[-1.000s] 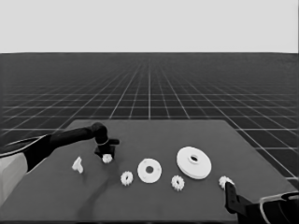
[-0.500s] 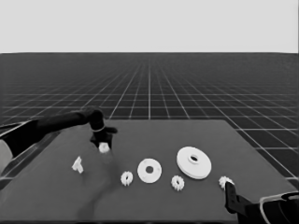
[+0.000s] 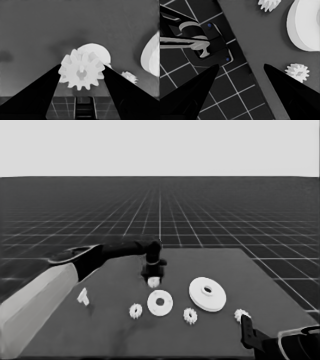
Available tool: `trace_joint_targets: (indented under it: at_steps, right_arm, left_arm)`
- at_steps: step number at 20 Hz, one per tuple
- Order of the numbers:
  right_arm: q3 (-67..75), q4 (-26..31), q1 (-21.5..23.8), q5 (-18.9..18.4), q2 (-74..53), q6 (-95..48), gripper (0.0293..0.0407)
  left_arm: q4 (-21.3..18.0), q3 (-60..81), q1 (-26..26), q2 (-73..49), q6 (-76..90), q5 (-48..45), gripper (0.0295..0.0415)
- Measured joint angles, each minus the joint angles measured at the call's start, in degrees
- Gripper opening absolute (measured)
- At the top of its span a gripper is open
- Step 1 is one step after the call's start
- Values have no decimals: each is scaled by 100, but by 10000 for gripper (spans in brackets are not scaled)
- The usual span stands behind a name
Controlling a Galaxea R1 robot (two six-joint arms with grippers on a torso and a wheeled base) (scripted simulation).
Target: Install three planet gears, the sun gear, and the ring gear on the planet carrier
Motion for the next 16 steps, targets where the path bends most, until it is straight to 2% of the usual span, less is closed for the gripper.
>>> trace_joint_targets:
  at_steps: [4, 6, 8, 14, 16]
  right_arm:
    - [0, 0, 0, 0, 0, 0, 385]
    - [0, 0, 0, 0, 0, 0, 385]
    - [0, 0, 0, 0, 0, 0, 385]
    - [0, 0, 0, 0, 0, 0, 385]
    - [0, 0, 0, 0, 0, 0, 385]
  left_arm:
    - [-1, -187, 1, 149, 22, -1, 312]
    - [490, -570, 545, 276, 231, -244, 312]
    - [643, -781, 739, 347, 342, -353, 312]
    - [716, -897, 820, 387, 402, -414, 312]
    - [718, -900, 822, 388, 403, -416, 372]
